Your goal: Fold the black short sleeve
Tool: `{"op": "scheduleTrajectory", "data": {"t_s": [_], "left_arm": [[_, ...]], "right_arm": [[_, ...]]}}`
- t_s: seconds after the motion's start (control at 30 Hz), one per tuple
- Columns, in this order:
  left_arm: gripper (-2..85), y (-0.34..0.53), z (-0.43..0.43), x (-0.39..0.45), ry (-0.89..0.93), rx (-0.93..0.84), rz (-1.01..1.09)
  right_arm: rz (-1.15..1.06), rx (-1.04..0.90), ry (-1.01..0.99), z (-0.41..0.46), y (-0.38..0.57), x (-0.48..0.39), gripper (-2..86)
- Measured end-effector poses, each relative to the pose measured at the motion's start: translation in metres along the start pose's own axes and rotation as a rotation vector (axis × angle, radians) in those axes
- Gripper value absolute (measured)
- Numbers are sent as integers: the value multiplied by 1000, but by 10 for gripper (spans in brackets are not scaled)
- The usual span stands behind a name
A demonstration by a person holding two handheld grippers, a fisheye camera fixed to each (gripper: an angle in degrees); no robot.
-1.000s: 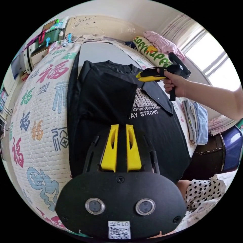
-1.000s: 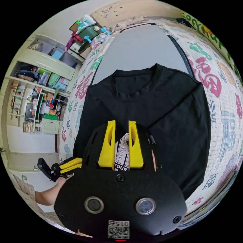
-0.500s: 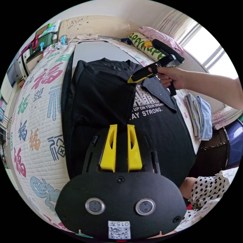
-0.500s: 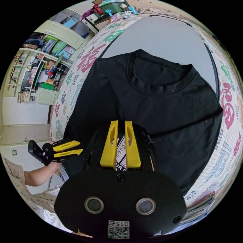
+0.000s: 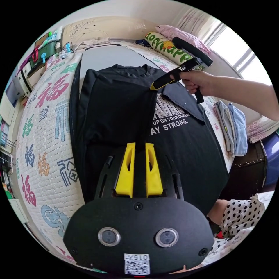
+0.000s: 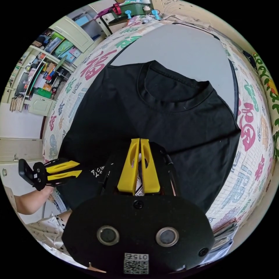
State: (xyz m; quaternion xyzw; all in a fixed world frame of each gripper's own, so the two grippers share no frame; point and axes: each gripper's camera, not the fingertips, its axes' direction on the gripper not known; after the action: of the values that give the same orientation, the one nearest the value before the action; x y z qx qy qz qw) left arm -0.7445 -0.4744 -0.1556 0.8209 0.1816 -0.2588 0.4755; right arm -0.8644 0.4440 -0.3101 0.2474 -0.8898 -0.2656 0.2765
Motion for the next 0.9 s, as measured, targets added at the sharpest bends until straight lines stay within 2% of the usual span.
{"op": "scheduleTrajectory", "data": {"t_s": [0.1,0.2,0.3,0.37,0.5,0.73,0.9], "left_arm": [[61,1,8,-13,7,-37,21],[61,-7,3,-44,108,-62,63],[68,-33,-19,-102,133,25,26],[86,-71,-34,-153,71,102,-11],[106,-139,-31,-226,59,158,-104],[111,-225,28,-307,105,61,-241],[106,-257,57,-307,110,-59,-118]], "right_arm": [[0,9,-32,-15,-9,18,22],[70,33,-117,-45,-15,61,50],[145,143,-114,-96,-20,120,70],[207,200,-61,-133,-30,170,82],[283,219,37,-173,-56,236,100],[346,138,71,-206,-121,320,112],[338,115,-41,-231,-149,355,107]]}}
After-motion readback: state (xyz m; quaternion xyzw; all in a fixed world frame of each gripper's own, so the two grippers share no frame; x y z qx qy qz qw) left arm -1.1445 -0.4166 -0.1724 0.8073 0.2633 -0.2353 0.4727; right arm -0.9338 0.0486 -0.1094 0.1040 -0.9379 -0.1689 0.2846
